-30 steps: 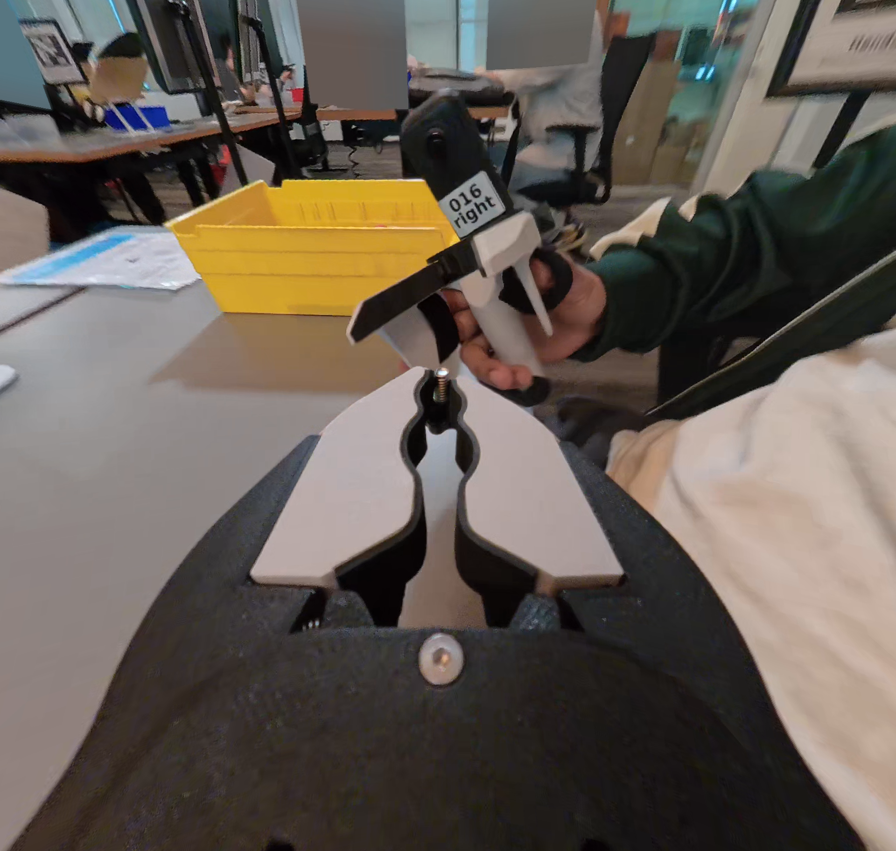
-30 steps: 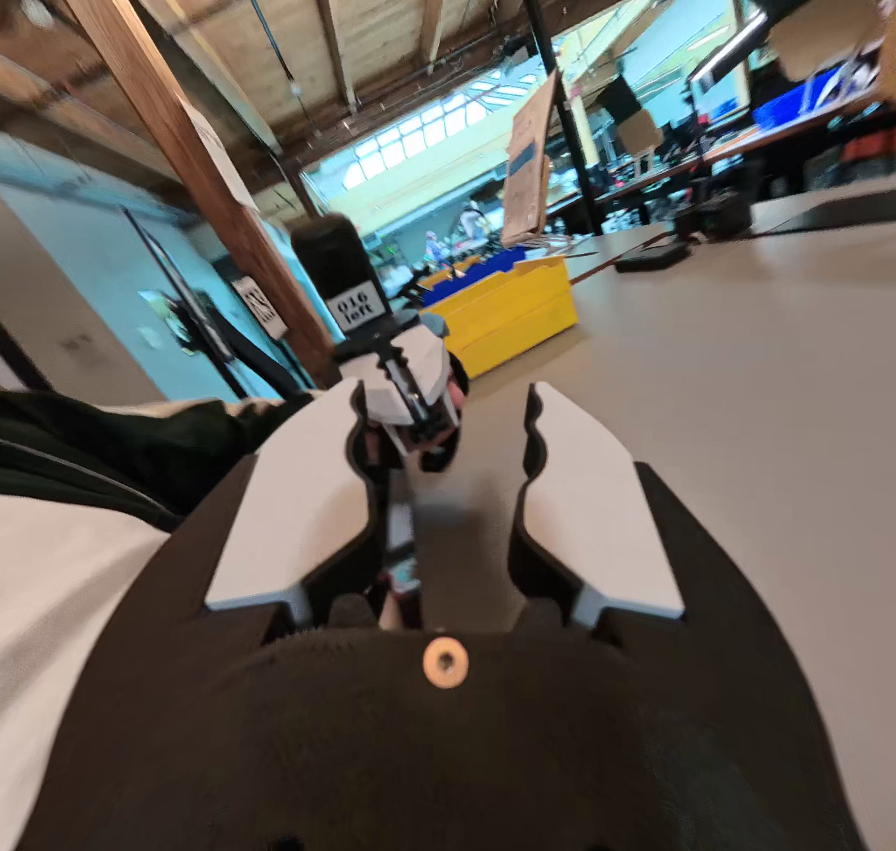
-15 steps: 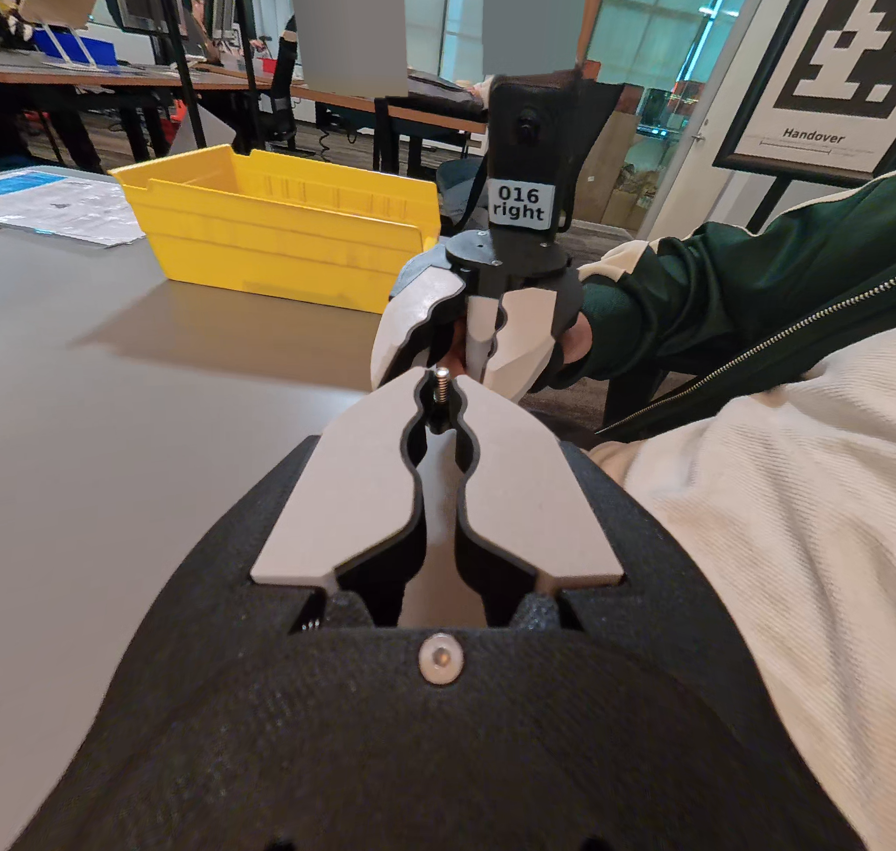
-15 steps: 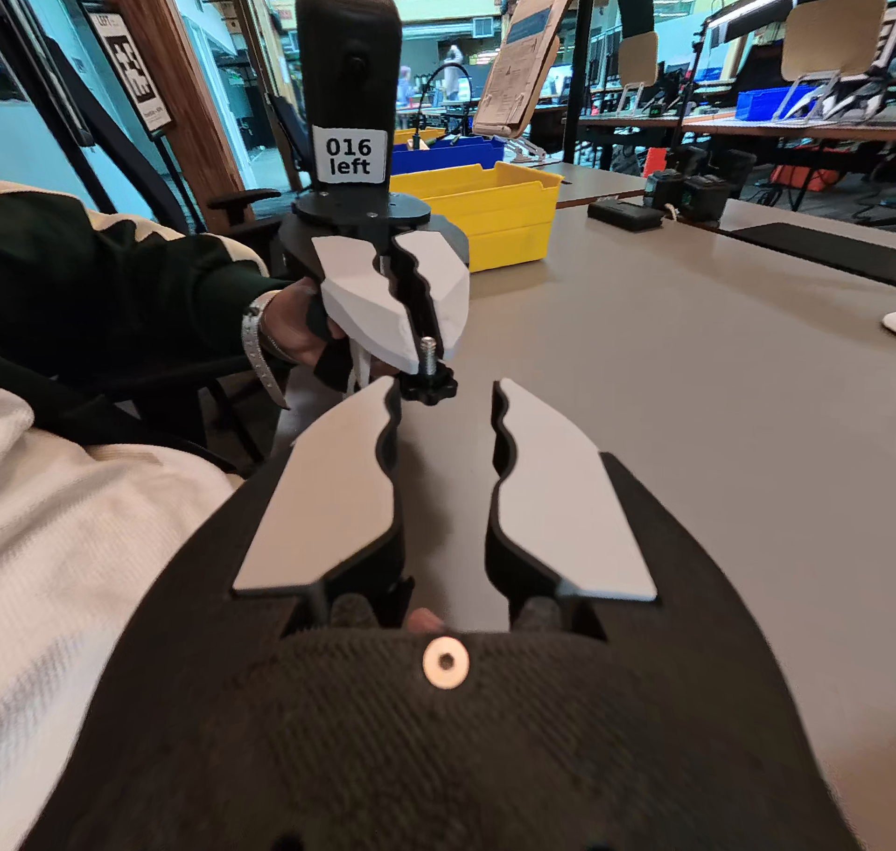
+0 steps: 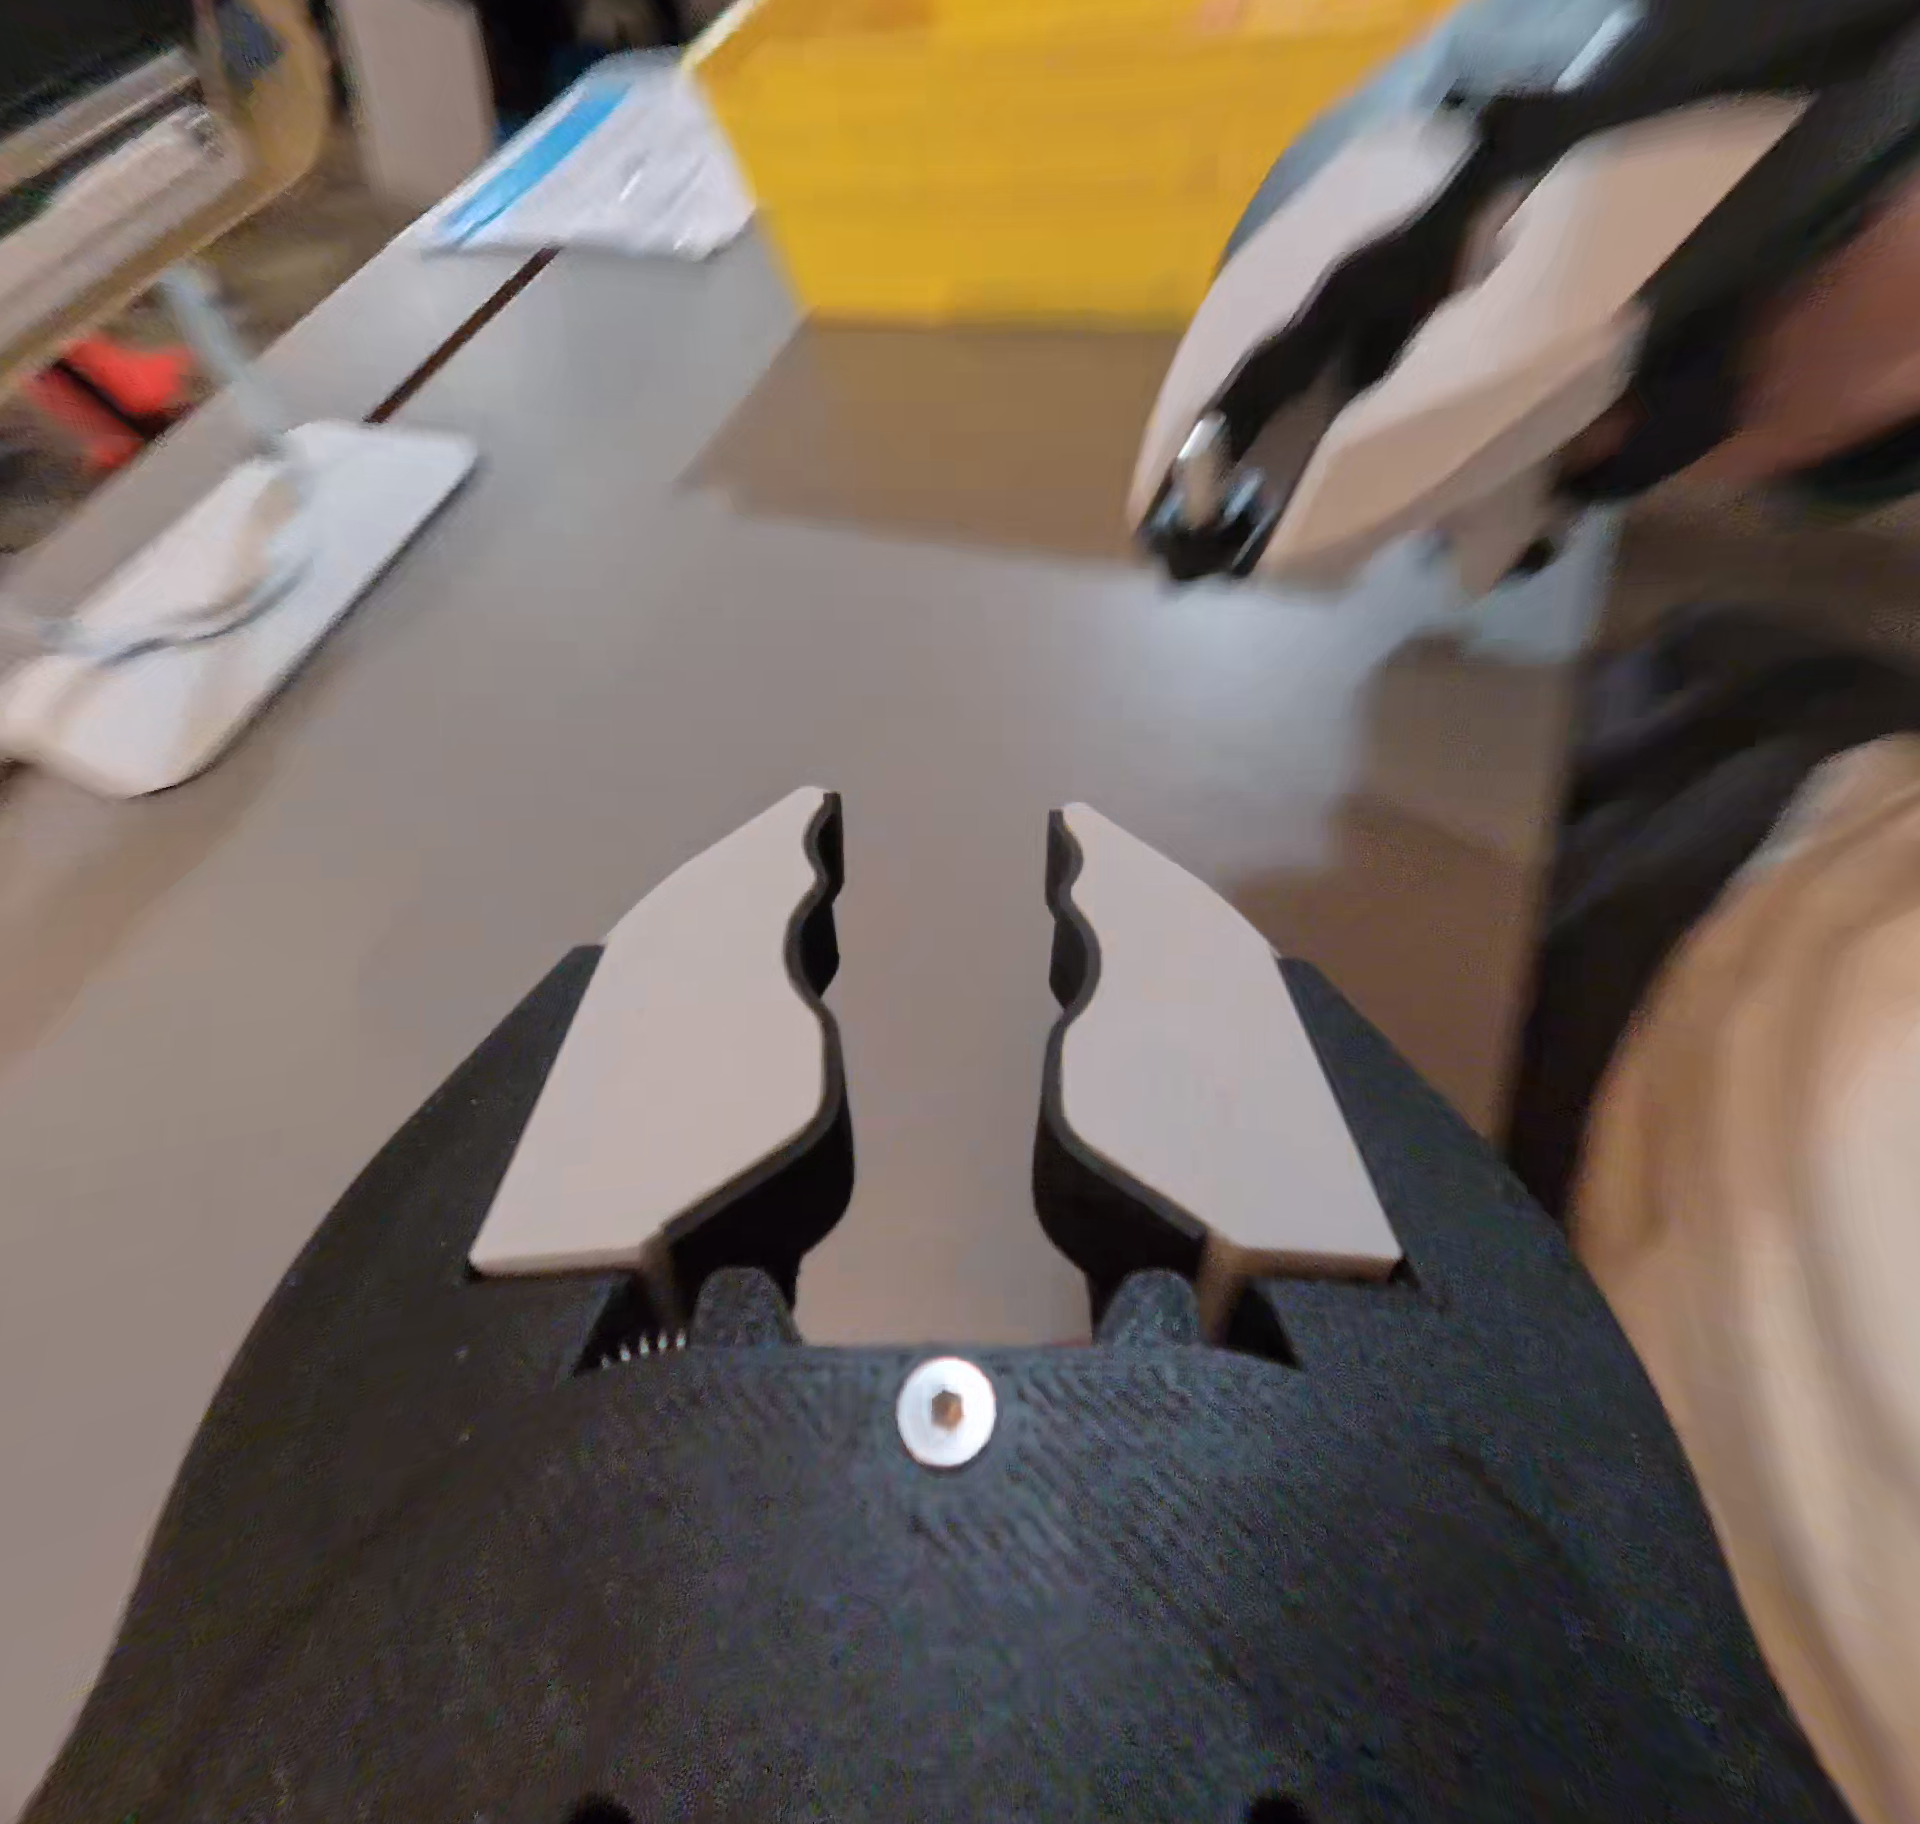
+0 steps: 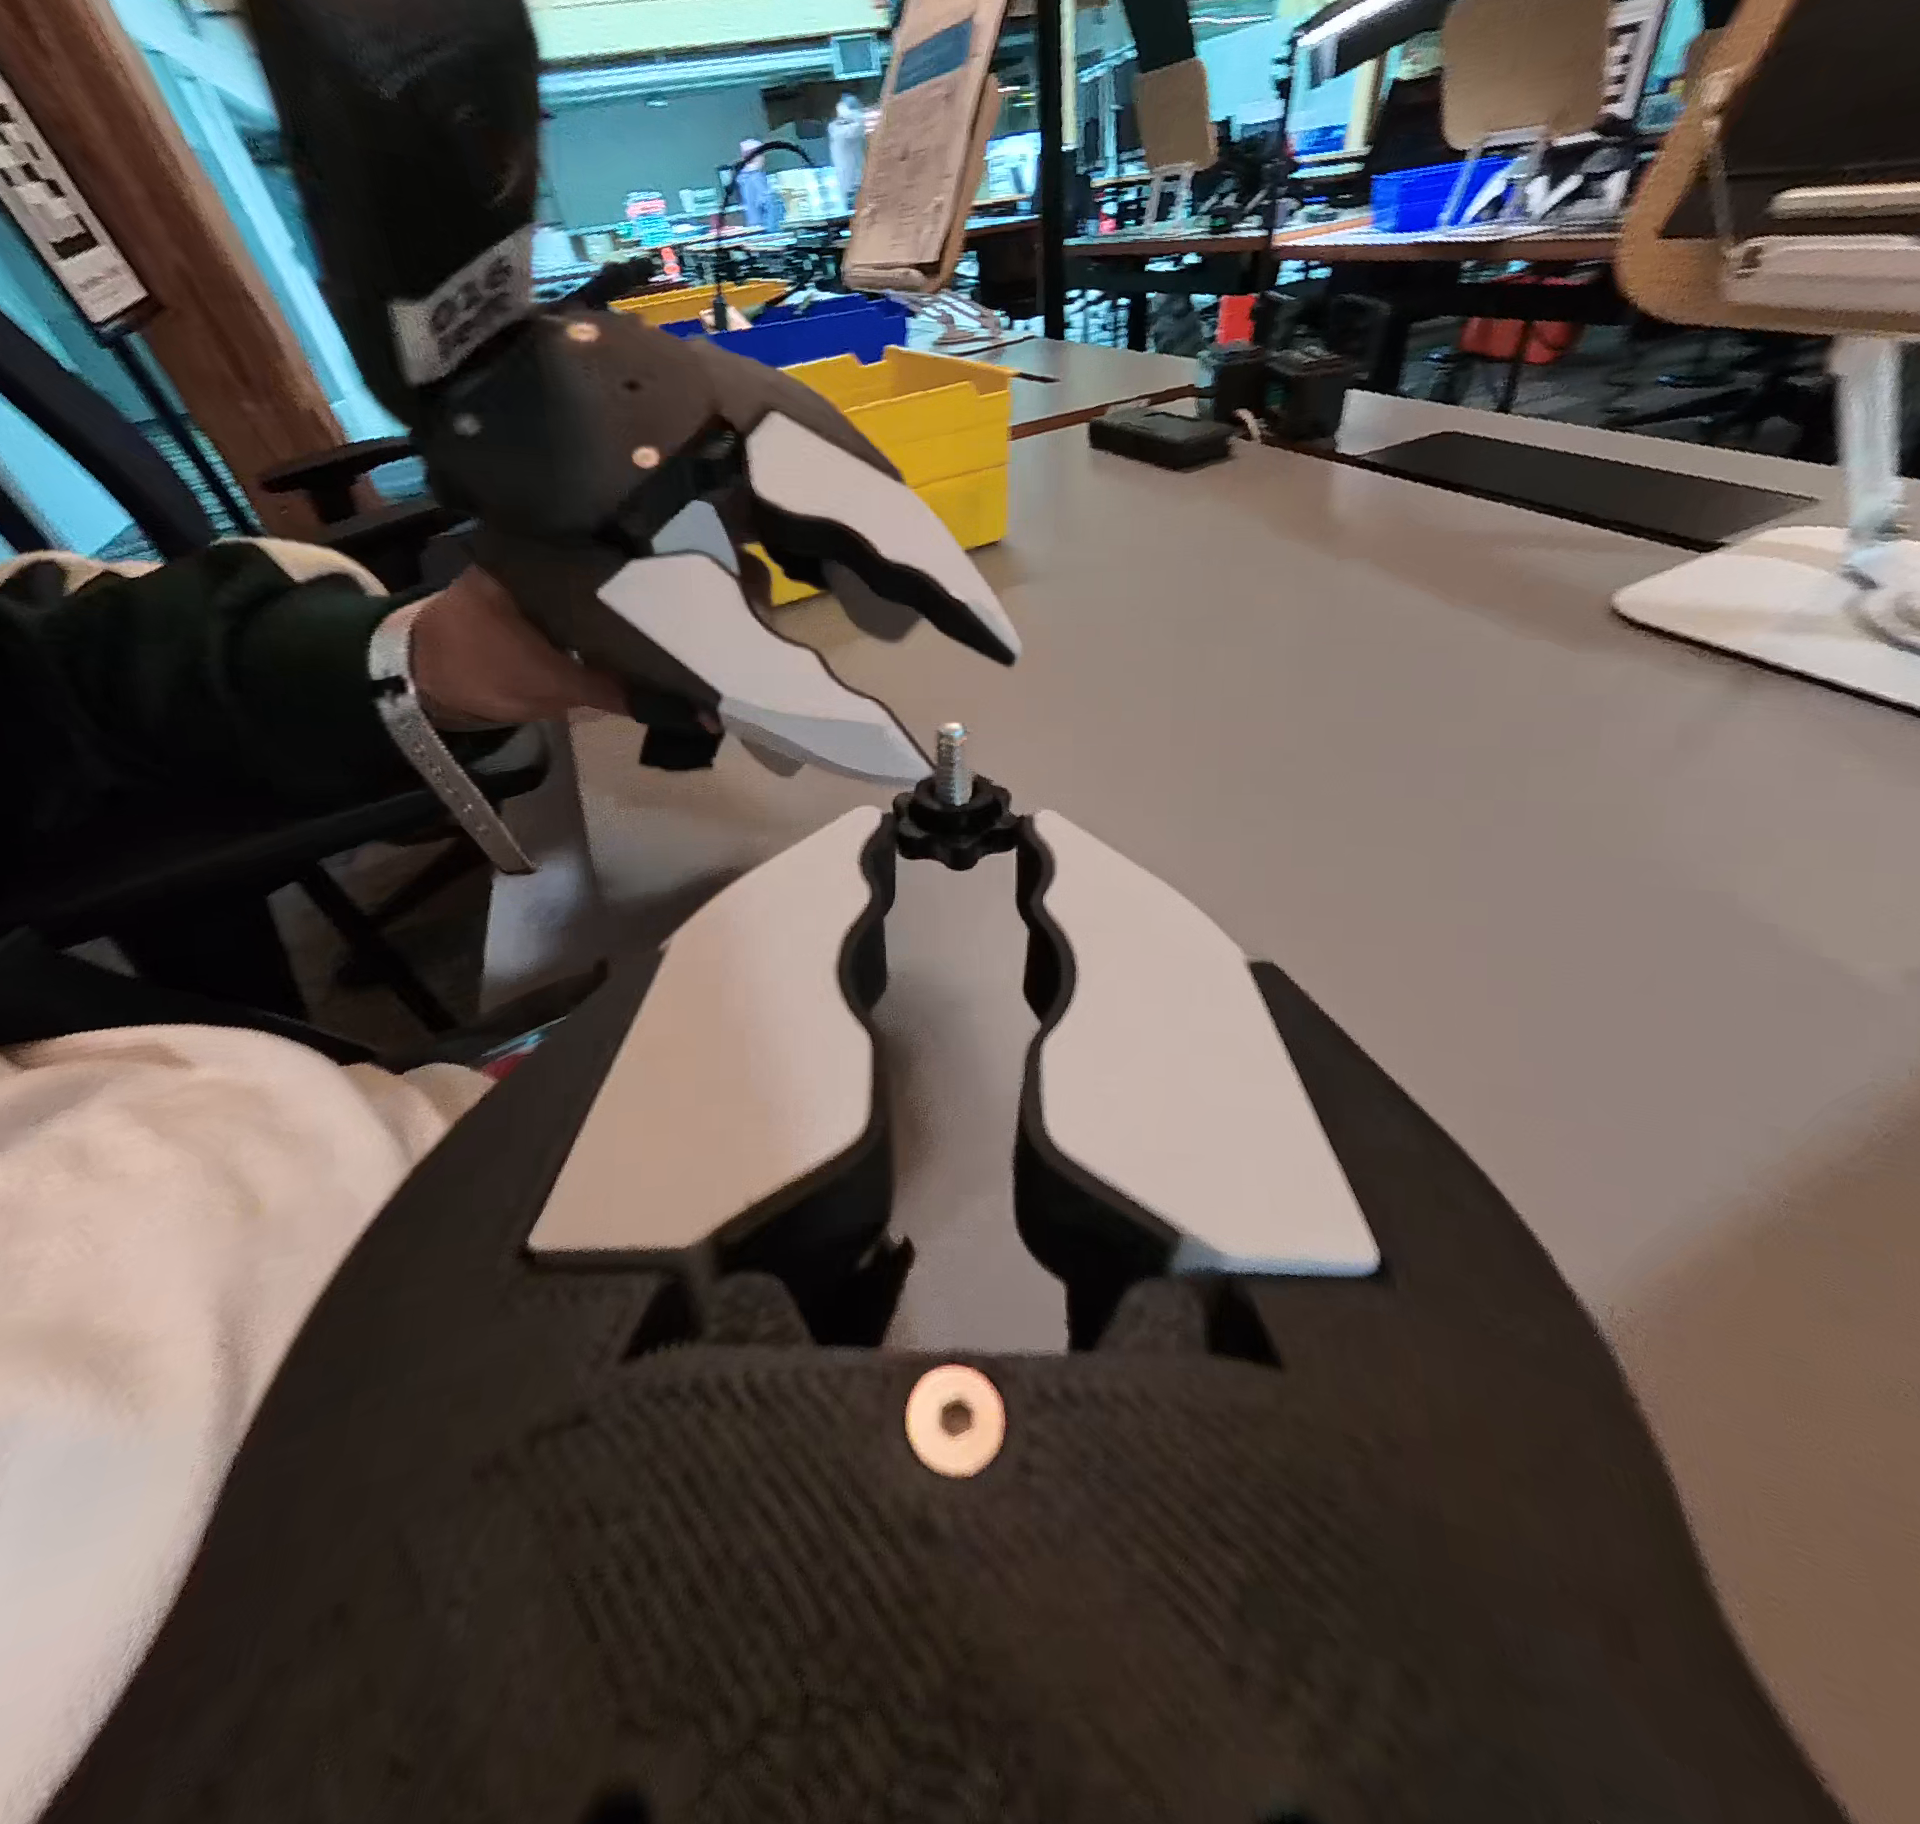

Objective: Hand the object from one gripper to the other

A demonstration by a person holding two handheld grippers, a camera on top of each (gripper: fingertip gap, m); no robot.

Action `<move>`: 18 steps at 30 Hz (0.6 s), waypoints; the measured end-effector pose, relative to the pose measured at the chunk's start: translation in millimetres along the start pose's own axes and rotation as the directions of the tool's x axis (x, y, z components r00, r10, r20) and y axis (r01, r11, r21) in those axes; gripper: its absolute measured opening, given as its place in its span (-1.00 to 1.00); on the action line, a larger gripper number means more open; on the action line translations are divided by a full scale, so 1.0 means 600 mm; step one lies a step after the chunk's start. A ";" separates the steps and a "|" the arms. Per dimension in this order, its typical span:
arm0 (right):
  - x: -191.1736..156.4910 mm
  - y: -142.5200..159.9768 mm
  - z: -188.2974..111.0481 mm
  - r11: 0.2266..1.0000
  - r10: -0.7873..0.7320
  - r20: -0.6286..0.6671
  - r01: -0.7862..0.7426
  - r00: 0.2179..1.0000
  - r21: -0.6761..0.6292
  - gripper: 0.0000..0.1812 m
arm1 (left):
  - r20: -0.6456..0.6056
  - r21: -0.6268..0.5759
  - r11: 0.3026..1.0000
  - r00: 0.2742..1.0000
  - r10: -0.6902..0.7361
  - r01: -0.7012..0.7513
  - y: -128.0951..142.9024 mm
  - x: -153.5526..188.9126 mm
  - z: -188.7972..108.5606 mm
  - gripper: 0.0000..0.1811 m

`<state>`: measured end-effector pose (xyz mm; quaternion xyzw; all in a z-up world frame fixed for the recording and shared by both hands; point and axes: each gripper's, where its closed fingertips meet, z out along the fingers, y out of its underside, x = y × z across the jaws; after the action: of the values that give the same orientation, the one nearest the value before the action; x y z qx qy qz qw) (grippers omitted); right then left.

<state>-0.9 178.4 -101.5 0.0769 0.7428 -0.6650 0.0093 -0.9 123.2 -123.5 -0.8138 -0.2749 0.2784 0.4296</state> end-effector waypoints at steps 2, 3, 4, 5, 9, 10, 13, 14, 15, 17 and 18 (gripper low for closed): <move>0.017 -0.001 -0.006 1.000 0.014 -0.044 -0.014 0.999 0.003 -0.75 | 0.174 -0.159 0.976 0.969 0.178 -0.151 0.021 -0.040 0.001 -0.60; 0.025 -0.002 -0.009 1.000 0.023 -0.061 -0.023 0.998 0.008 -0.75 | 0.245 -0.225 0.951 0.932 0.266 -0.212 0.024 -0.058 -0.002 -0.60; 0.031 -0.004 -0.012 0.999 0.033 -0.074 -0.032 0.997 0.013 -0.75 | 0.294 -0.289 0.921 0.891 0.346 -0.262 0.027 -0.071 -0.005 -0.60; 0.035 -0.006 -0.015 0.999 0.042 -0.082 -0.041 0.996 0.020 -0.75 | 0.326 -0.355 0.888 0.851 0.411 -0.293 0.030 -0.081 -0.009 -0.60; 0.042 -0.018 -0.024 0.997 0.063 -0.099 -0.058 0.993 0.054 -0.75 | 0.367 -0.467 0.818 0.768 0.525 -0.336 0.033 -0.089 -0.015 -0.60; 0.042 -0.024 -0.027 0.997 0.061 -0.104 -0.055 0.993 0.059 -0.75 | 0.363 -0.474 0.812 0.765 0.532 -0.339 0.034 -0.086 -0.015 -0.60; 0.038 -0.055 -0.043 0.998 -0.021 -0.146 0.030 0.989 0.058 -0.75 | 0.353 -0.479 0.808 0.768 0.535 -0.342 0.037 -0.083 -0.014 -0.59; 0.036 -0.071 -0.051 0.994 -0.082 -0.172 0.092 0.982 0.051 -0.75 | 0.353 -0.481 0.808 0.768 0.534 -0.341 0.038 -0.083 -0.015 -0.59; 0.036 -0.088 -0.062 0.986 -0.152 -0.207 0.163 0.967 0.037 -0.75 | 0.353 -0.481 0.809 0.769 0.533 -0.339 0.039 -0.084 -0.015 -0.58; 0.047 -0.125 -0.093 0.958 -0.272 -0.300 0.286 0.914 0.001 -0.75 | 0.354 -0.483 0.808 0.769 0.533 -0.337 0.041 -0.084 -0.016 -0.58; 0.058 -0.145 -0.114 0.944 -0.313 -0.356 0.331 0.881 -0.011 -0.75 | 0.352 -0.484 0.807 0.770 0.532 -0.337 0.042 -0.084 -0.016 -0.58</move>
<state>-40.5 240.4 -11.7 0.0706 0.7179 -0.6510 -0.2365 -24.2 71.2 -129.5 -0.8314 -0.2206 0.5004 0.0986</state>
